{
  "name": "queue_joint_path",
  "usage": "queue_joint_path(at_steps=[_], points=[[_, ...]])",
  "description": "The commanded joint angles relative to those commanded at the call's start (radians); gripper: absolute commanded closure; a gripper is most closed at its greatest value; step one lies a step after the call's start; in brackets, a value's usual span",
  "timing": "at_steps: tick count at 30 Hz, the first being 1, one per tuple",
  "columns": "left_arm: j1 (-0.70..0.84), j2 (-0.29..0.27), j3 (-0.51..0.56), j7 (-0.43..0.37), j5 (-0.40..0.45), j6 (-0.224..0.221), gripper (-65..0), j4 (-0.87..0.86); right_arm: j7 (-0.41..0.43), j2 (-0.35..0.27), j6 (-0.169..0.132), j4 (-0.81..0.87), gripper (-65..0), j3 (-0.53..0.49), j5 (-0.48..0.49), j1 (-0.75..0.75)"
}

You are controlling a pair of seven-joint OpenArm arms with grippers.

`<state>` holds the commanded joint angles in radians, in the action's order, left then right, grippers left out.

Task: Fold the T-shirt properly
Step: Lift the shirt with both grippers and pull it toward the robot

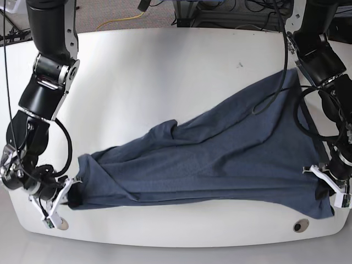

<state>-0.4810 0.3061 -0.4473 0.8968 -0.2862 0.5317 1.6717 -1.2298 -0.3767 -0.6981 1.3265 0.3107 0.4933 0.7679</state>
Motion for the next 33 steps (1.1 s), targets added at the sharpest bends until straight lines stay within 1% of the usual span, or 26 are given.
queue_joint_path(at_steps=[2, 7, 9, 12, 16, 19, 24, 26, 33], points=[[-0.032, 0.003, 0.0, 0.0, 0.0, 0.0, 0.0, 0.021, 0.0, -0.011, 0.0, 0.0, 0.0, -0.018, 0.0, 0.055], [-0.123, 0.038, 0.0, 0.002, 0.002, 0.0, 0.0, 0.06, 0.0, -0.031, 0.0, 0.0, 0.0, -0.106, 0.0, 0.204], [-0.172, 0.052, 0.002, 0.003, 0.002, 0.0, 0.0, 0.06, 0.0, -0.051, 0.0, 0.0, 0.0, -0.14, 0.0, 0.272], [-0.293, 0.078, 0.002, 0.057, 0.008, 0.0, 0.0, 0.055, 0.0, -0.072, 0.0, 0.0, 0.0, -0.189, 0.002, 0.382], [-0.377, 0.092, 0.003, 0.068, 0.009, 0.0, 0.0, 0.041, -0.002, -0.097, 0.0, 0.0, 0.0, -0.249, 0.009, 0.488], [-0.41, 0.094, 0.005, 0.068, 0.009, 0.0, 0.0, 0.021, -0.006, -0.101, 0.0, 0.002, 0.0, -0.275, 0.011, 0.529], [-0.39, 0.092, 0.005, 0.068, 0.008, 0.0, 0.0, 0.017, -0.009, -0.103, 0.0, 0.005, 0.0, -0.272, 0.011, 0.517], [-0.341, 0.092, 0.005, 0.068, 0.002, 0.002, 0.0, 0.018, -0.009, -0.103, 0.0, 0.008, 0.0, -0.259, 0.011, 0.457], [-0.18, 0.086, 0.0, 0.063, -0.002, 0.003, 0.0, 0.038, -0.009, -0.1, 0.0, 0.009, 0.0, -0.114, 0.011, 0.227]])
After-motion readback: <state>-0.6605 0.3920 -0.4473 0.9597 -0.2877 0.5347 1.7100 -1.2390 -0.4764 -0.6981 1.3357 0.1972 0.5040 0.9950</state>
